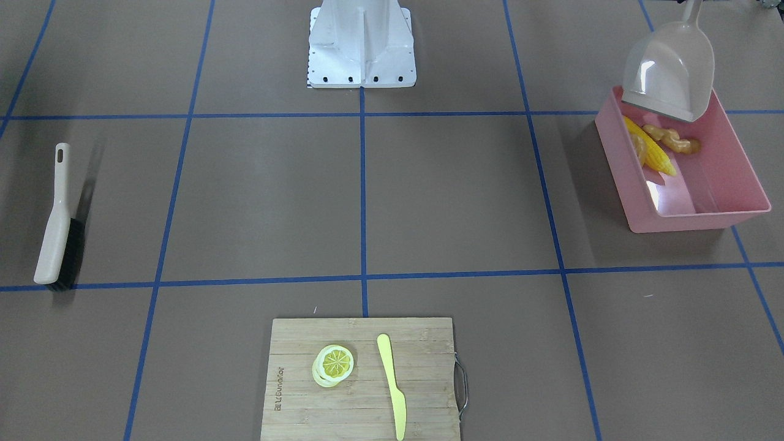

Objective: Sweep and dump trash into bin
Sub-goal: 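Tip the dustpan over the pink bin with the left gripper, dumping the vegetables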

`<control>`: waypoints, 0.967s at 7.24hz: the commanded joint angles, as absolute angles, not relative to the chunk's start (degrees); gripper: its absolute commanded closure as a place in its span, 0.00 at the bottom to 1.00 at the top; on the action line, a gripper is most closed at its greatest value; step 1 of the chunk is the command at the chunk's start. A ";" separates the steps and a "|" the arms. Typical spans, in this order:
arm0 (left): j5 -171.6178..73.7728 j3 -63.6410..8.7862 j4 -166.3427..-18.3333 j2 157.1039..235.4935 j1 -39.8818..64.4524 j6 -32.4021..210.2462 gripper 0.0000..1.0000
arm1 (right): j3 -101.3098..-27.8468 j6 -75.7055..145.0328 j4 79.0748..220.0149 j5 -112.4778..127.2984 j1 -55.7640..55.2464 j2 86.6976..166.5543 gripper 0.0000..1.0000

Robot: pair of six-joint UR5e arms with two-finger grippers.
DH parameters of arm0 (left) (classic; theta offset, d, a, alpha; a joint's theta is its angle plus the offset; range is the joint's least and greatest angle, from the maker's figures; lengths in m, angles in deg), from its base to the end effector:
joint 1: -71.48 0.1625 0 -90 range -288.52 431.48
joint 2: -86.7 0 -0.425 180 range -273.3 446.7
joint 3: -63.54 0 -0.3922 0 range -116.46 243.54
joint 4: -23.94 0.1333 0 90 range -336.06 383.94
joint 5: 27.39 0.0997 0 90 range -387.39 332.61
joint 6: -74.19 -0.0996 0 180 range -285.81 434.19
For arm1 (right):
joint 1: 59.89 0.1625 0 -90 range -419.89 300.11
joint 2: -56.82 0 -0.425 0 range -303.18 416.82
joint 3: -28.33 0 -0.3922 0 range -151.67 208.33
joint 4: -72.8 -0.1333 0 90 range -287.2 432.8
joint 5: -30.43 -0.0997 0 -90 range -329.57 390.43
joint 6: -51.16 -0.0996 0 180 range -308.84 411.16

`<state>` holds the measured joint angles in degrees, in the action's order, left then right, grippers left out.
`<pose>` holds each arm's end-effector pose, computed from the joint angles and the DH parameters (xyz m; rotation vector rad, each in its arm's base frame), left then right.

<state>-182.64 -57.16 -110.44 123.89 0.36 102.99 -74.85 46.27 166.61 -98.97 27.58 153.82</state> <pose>0.0024 -0.1396 0.5678 -0.1379 1.1651 0.0684 0.0505 -0.4436 0.6149 -0.0049 -0.6887 0.0253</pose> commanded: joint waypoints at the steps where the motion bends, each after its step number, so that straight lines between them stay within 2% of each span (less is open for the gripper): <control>1: -182.60 -58.01 -107.72 124.76 -1.29 103.02 1.00 | -74.77 46.33 166.58 -98.94 27.47 153.41 0.00; 7: -181.90 -62.57 -106.93 130.11 -8.75 103.72 1.00 | -74.50 50.90 166.67 -98.33 27.47 153.85 0.00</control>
<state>-181.85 -61.43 -107.27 128.69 -6.92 103.50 -74.58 50.83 166.68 -98.49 27.47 153.79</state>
